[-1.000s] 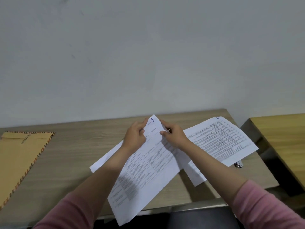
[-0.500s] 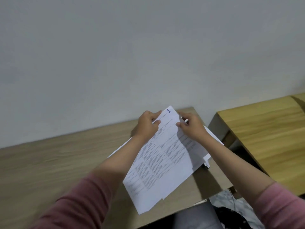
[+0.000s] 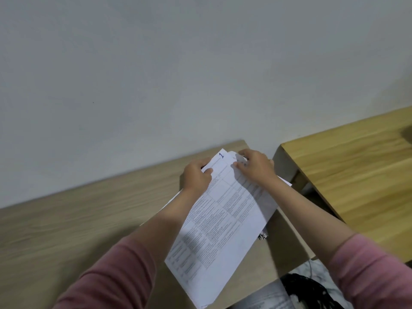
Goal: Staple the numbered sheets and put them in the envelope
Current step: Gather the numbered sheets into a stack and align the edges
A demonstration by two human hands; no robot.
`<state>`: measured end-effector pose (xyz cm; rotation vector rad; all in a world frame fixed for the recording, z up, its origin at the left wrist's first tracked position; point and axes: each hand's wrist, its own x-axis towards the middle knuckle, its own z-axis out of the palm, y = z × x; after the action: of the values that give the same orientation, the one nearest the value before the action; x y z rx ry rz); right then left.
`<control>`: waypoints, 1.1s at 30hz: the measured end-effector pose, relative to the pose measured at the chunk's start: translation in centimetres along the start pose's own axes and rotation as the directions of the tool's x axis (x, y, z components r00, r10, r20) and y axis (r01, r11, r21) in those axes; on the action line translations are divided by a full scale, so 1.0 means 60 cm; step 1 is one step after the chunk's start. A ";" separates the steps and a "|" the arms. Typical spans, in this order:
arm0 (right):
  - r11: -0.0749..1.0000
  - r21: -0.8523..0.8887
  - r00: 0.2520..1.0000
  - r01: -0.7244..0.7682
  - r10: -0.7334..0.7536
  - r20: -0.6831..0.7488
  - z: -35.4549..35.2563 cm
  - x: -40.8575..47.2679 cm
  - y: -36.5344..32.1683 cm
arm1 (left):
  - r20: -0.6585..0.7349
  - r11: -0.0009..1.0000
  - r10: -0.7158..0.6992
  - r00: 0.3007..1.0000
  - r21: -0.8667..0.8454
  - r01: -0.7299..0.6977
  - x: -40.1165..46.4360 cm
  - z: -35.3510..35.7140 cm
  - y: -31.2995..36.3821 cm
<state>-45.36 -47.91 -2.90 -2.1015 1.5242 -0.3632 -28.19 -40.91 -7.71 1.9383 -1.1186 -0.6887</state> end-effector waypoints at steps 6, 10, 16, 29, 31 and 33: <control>0.959 0.258 0.993 0.114 -0.106 -0.046 0.004 -0.014 -0.028 | -0.030 0.995 -0.073 0.997 -0.074 0.071 -0.013 -0.019 -0.005; 0.907 0.395 0.989 0.145 -0.129 -0.066 0.000 -0.031 -0.045 | -0.032 0.995 -0.059 0.998 -0.088 0.056 -0.028 -0.035 -0.009; 0.854 0.493 0.986 0.168 -0.144 -0.085 -0.001 -0.063 -0.066 | -0.079 0.992 -0.076 0.994 -0.102 0.068 -0.060 -0.065 -0.008; 0.805 0.542 0.967 0.239 -0.247 -0.060 0.030 -0.168 -0.162 | -0.154 0.971 -0.050 0.987 -0.241 0.011 -0.170 -0.205 -0.003; 0.793 0.552 0.962 0.257 -0.264 -0.067 0.035 -0.186 -0.180 | -0.162 0.969 -0.044 0.986 -0.247 0.002 -0.186 -0.229 -0.008; 0.776 0.566 0.956 0.279 -0.281 -0.086 0.040 -0.203 -0.197 | -0.170 0.969 -0.046 0.984 -0.245 0.003 -0.203 -0.250 -0.010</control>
<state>-38.75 -33.08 2.59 -1.8167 0.9222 -0.8173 -22.23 -24.66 0.90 1.7667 -0.8605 -0.6253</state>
